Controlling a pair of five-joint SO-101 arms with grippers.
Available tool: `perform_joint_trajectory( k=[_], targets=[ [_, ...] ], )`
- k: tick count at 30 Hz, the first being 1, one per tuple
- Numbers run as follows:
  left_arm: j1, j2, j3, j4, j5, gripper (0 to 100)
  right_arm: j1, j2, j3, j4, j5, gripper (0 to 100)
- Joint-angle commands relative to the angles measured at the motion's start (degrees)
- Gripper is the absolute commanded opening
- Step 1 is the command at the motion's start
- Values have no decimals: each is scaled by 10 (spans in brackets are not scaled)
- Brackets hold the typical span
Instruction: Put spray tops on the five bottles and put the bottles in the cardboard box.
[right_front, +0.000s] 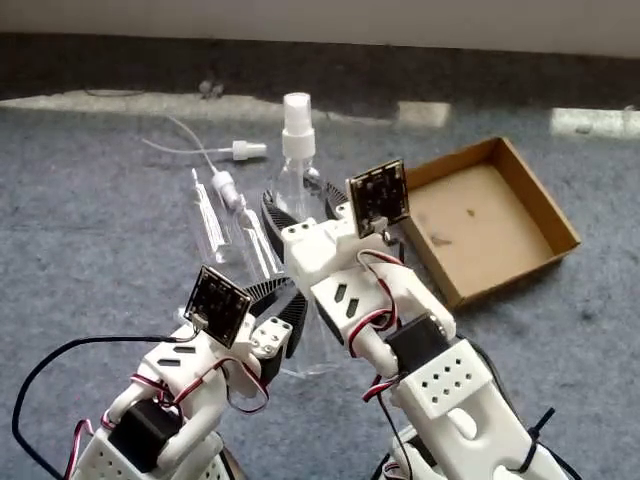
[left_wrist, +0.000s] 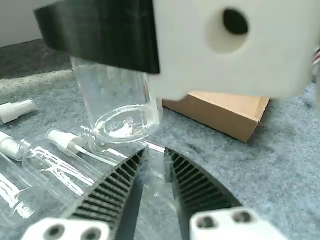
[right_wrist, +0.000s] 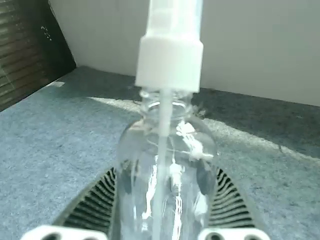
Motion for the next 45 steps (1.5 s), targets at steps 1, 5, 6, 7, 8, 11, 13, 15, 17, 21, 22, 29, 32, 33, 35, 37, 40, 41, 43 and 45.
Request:
perform_joint_trajectory(
  k=[1,5,6,7,8,11,13,15,17,21,22,29,32,33,35,37,40,41,43,45],
  targets=[
    [2,-8,-3,-13,25,5,-33,-5,-37,-20,-4,87],
    [-14,-8,-3,-14,25,5,-66,-26,-37,-20,-3,87],
    [-29,-8,-3,-19,25,5,-73,-32,-37,-19,-3,87],
    [-48,-7,0,-29,26,5,-78,-38,-37,-9,-3,87],
    [-68,-7,7,-43,26,5,-80,-41,-37,4,-3,87],
    [-113,-7,46,-104,26,5,-80,-45,-37,34,-2,87],
    [-130,-7,75,-145,26,5,-79,-49,-36,36,-2,87],
    [-139,-7,95,-175,26,5,-79,-49,-36,36,-2,87],
    [-148,-7,102,-190,26,5,-78,-49,-34,36,-2,87],
    [-171,-7,101,-195,26,5,-78,-49,-33,51,-2,87],
    [-175,-7,101,-196,26,5,-78,-49,-33,55,-2,87],
    [-224,-8,90,-212,26,5,-77,-49,-32,58,-2,87],
    [-209,-8,94,-207,26,5,-57,-46,-36,54,2,87],
    [-194,-8,95,-207,25,5,-48,-44,-36,54,15,87],
    [-159,-8,91,-184,25,5,-32,-44,-35,53,58,87],
    [-118,-8,87,-153,24,5,-22,-46,-35,53,83,87],
    [-53,-8,87,-134,23,5,-12,-48,-34,53,83,87],
    [-34,-8,87,-130,23,5,-11,-48,-34,53,83,87],
    [0,-8,87,-130,23,5,-11,-48,-34,53,84,87],
    [30,-8,87,-130,23,5,-11,-48,-34,53,84,87]
  ],
)
